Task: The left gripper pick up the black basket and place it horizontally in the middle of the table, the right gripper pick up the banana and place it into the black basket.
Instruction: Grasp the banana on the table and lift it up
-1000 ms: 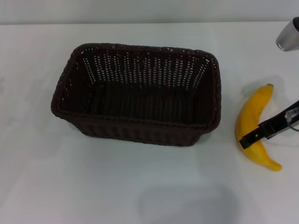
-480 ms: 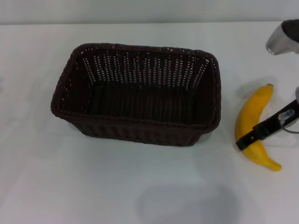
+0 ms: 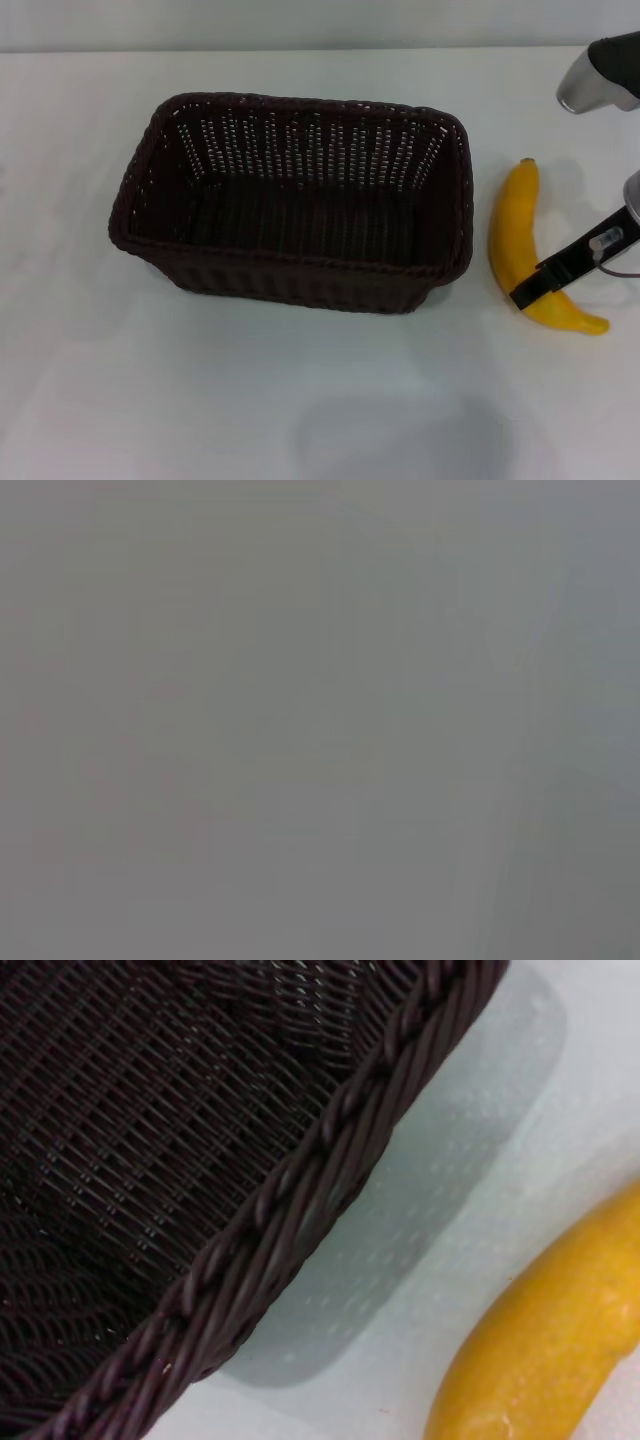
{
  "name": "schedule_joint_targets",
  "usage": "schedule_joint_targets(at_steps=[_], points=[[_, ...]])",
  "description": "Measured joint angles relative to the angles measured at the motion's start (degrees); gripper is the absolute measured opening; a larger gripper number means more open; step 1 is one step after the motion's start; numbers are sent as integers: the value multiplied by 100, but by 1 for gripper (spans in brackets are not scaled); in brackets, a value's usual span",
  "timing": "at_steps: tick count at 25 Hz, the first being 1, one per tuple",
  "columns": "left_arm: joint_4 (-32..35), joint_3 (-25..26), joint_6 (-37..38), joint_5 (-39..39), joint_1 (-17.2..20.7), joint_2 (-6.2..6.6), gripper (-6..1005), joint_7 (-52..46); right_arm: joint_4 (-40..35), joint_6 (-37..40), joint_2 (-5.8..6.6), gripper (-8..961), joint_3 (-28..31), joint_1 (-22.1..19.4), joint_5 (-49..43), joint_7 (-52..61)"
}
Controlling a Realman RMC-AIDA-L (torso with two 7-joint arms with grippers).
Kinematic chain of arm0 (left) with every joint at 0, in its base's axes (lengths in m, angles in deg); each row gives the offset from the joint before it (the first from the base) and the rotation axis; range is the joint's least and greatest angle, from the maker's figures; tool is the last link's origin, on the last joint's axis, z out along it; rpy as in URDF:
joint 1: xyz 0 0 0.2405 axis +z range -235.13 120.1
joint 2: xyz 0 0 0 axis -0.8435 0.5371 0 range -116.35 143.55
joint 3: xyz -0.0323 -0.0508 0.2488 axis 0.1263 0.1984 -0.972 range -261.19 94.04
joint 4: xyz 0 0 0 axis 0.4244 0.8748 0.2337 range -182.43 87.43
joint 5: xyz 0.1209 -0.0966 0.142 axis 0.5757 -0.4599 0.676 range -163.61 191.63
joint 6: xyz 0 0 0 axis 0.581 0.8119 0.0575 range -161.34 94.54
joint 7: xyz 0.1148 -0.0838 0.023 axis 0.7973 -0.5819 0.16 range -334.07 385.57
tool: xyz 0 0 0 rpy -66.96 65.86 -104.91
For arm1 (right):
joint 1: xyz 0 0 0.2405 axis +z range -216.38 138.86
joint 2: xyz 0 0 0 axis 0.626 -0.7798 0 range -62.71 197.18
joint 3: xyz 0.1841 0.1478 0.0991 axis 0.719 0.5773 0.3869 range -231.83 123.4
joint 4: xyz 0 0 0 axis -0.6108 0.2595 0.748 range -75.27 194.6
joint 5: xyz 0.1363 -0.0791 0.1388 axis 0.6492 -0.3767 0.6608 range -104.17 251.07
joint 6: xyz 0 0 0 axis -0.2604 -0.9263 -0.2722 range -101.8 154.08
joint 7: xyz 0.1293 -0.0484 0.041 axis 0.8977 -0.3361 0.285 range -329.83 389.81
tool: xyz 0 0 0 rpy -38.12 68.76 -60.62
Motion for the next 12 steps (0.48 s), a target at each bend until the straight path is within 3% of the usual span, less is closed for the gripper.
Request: schedule_joint_targets(at_steps=[7, 12], points=[[0, 75, -5, -10, 15, -18, 846, 0, 62, 14, 58, 471, 180, -10, -239, -98], [0, 97, -2, -18, 1, -37, 846, 0, 208, 182, 186, 470, 1301, -8, -249, -818]])
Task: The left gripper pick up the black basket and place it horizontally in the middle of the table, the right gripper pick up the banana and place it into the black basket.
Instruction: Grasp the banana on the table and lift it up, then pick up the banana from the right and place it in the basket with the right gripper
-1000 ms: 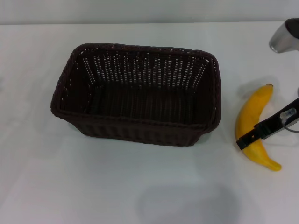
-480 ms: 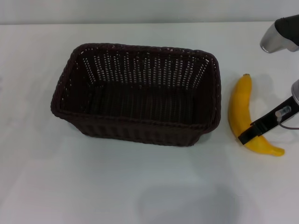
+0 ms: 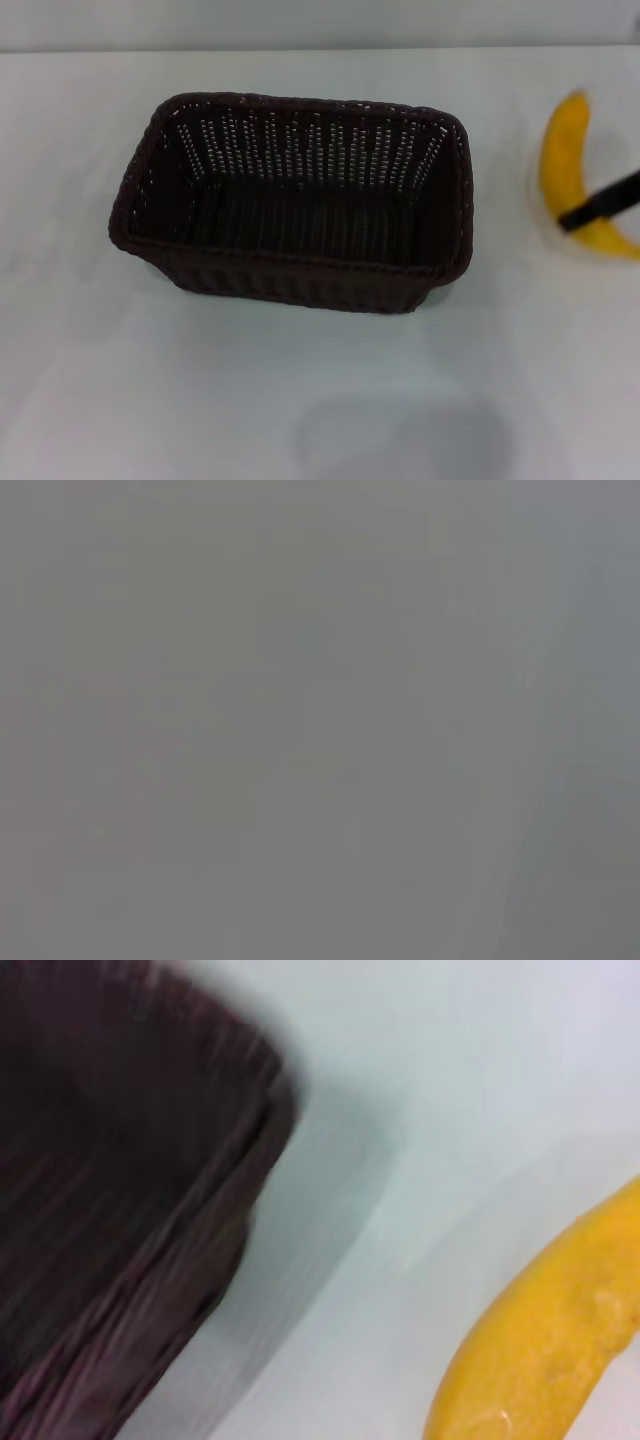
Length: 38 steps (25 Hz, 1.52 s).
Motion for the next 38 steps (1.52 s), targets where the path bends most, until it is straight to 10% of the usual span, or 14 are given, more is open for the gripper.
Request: schedule_joint_targets(at_steps=[9, 18, 31, 38], points=[[1, -1, 14, -6, 17, -108, 845, -53, 796, 74, 153, 469, 1192, 73, 890, -1336], [0, -27, 43, -7, 91, -181, 846, -123, 753, -79, -189, 468, 407, 39, 2353, -2848], [0, -40, 46, 28, 63, -250, 846, -86, -972, 509, -194, 467, -174, 18, 4269, -4680], [0, -35, 46, 12, 81, -260, 846, -79, -985, 576, -172, 648, 155, -313, 4408, -5385]])
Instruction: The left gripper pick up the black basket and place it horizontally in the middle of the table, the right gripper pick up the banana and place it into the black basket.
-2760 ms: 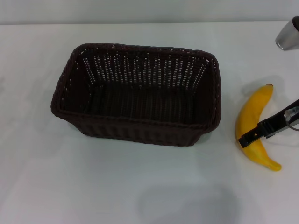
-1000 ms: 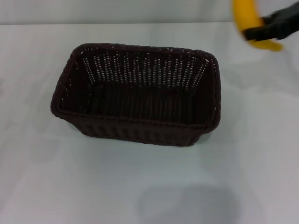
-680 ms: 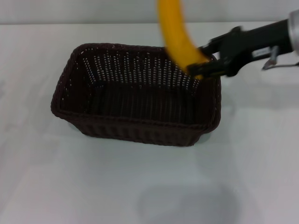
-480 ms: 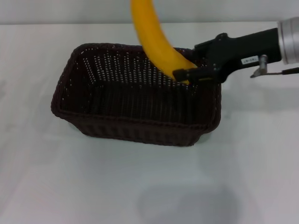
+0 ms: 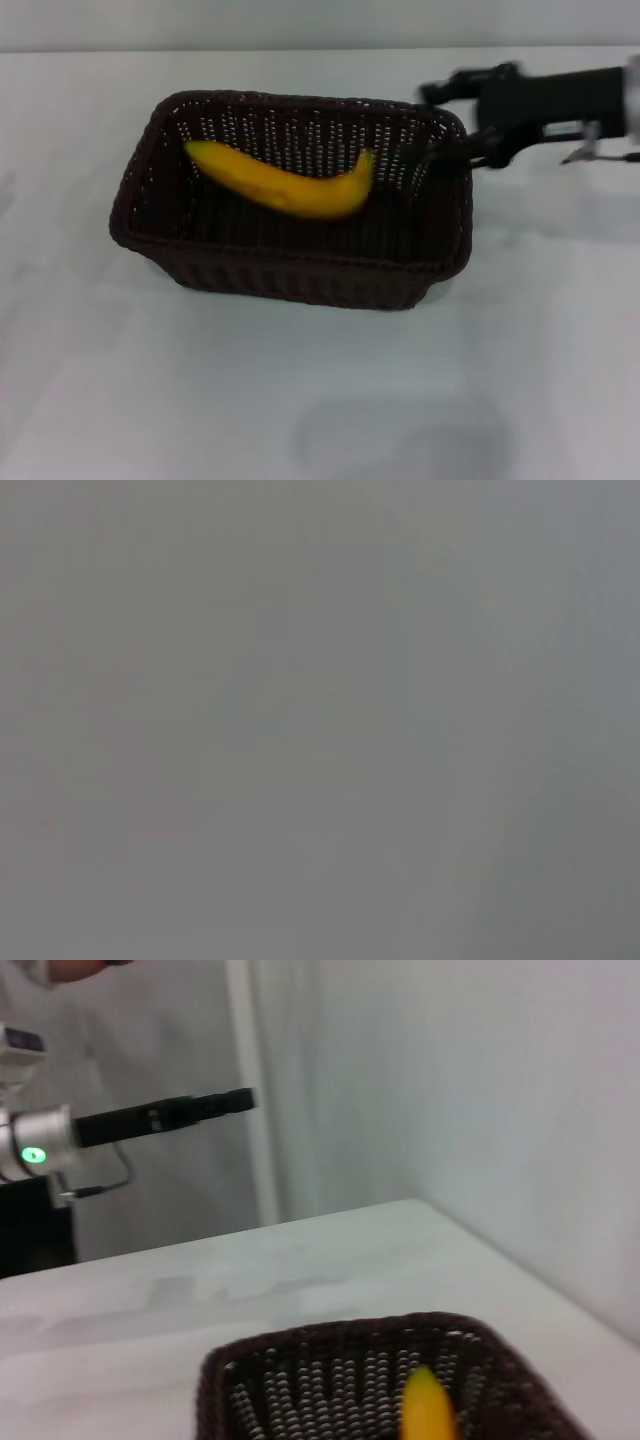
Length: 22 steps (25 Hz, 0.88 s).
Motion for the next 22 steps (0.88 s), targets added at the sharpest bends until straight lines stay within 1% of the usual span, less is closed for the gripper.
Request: schedule_joint_targets(at_steps=[4, 6, 7, 8, 12, 16, 19, 22], points=[[-4, 7, 1, -8, -1, -43, 846, 0, -78, 220, -19, 810, 845, -314, 75, -479], [-46, 9, 17, -17, -12, -60, 846, 25, -219, 488, -20, 823, 1164, -467, 287, -705], [-95, 22, 47, -38, -20, -68, 846, 64, -219, 488, -20, 830, 1164, -467, 287, -705], [-211, 44, 107, -88, -34, -79, 846, 173, -617, 894, -9, 837, 1505, -673, 836, -1133], [-749, 70, 358, -499, -85, -85, 846, 819, -1352, 1288, 2, 847, 1809, -883, 1831, -2100], [-1132, 70, 419, -861, -97, -99, 846, 1003, -2054, 1603, 0, 843, 2001, -940, 2536, -3254], [-1249, 69, 422, -900, -86, -111, 846, 981, -2530, 1836, -8, 843, 2082, -918, 3134, -4060], [-1322, 58, 424, -899, -63, -118, 846, 961, -2882, 1906, -14, 843, 2091, -897, 3685, -4683]])
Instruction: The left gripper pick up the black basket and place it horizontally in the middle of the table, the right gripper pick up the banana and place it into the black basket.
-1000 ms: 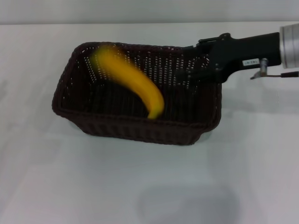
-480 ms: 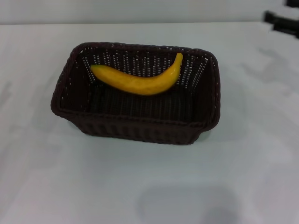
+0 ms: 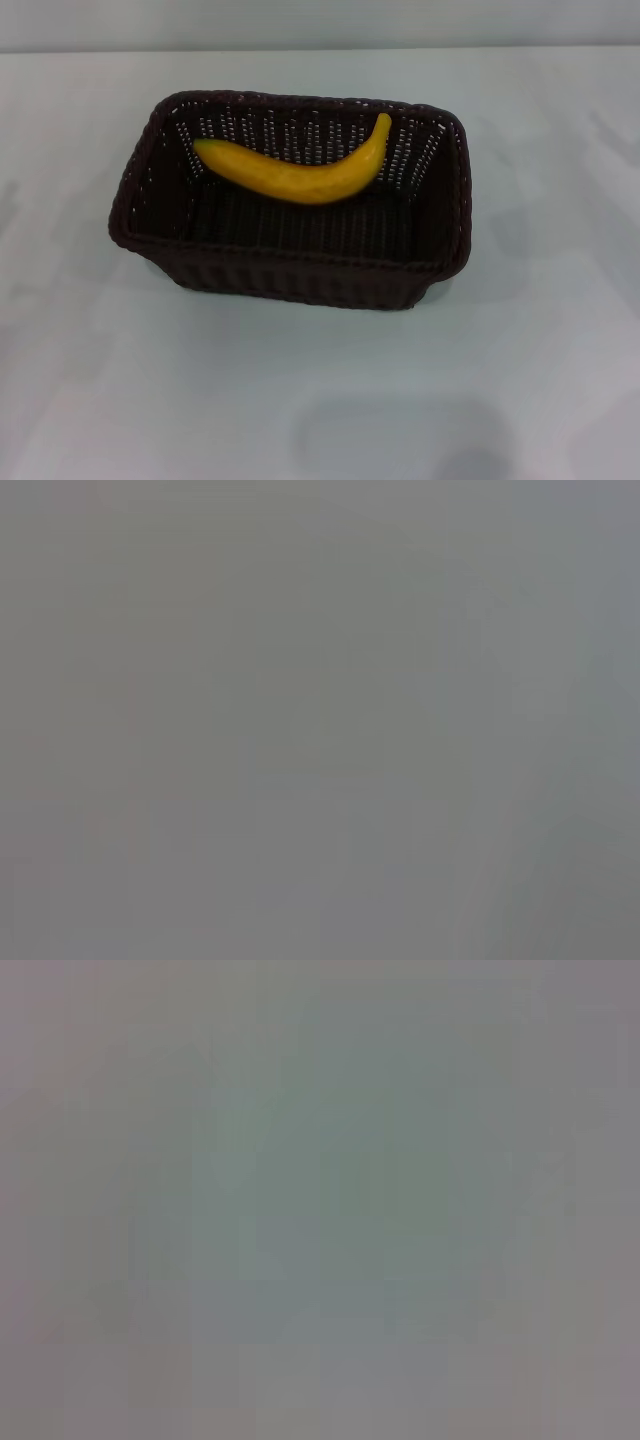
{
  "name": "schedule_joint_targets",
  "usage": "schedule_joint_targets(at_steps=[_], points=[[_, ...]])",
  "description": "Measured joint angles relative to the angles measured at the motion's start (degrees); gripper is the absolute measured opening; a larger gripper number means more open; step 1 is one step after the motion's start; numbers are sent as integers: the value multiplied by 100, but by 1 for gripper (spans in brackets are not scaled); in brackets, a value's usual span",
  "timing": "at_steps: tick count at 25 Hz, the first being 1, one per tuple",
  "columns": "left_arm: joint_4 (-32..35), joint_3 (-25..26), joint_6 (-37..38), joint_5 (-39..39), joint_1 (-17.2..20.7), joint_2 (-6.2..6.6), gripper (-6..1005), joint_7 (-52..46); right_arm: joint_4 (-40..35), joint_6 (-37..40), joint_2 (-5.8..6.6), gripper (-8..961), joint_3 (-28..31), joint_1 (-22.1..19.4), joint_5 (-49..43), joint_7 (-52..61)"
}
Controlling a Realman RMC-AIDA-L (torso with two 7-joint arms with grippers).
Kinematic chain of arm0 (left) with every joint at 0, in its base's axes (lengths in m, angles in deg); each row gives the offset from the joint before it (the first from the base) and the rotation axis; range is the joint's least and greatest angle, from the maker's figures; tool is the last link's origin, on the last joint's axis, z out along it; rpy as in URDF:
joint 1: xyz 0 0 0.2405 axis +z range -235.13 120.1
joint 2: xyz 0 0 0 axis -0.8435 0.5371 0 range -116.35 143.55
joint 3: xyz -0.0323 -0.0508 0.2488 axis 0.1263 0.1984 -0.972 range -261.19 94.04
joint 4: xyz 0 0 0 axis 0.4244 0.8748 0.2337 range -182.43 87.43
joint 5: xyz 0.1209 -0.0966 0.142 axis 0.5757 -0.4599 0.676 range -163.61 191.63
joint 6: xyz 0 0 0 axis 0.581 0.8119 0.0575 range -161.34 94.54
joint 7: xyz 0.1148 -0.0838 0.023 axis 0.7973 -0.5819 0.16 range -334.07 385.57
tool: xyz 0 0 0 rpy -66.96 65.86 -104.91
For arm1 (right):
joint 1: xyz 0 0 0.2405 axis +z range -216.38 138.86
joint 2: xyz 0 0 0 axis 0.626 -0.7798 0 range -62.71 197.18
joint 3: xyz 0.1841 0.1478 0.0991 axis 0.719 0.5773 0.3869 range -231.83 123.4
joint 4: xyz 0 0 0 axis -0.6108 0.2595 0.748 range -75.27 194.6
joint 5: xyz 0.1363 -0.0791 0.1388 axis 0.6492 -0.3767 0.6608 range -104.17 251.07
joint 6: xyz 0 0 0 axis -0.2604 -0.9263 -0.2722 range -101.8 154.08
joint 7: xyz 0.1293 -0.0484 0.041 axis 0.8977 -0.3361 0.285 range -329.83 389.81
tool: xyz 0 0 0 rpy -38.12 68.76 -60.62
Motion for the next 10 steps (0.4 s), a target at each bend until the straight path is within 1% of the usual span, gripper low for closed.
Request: schedule_joint_targets(at_steps=[6, 10], points=[[-258, 9, 27, -10, -94, -2, 846, 185, -236, 27, -8, 843, 3, -163, 721, -275], [-465, 12, 19, 23, -208, 12, 846, 316, -320, 248, 4, 843, 8, -182, 1020, -683]])
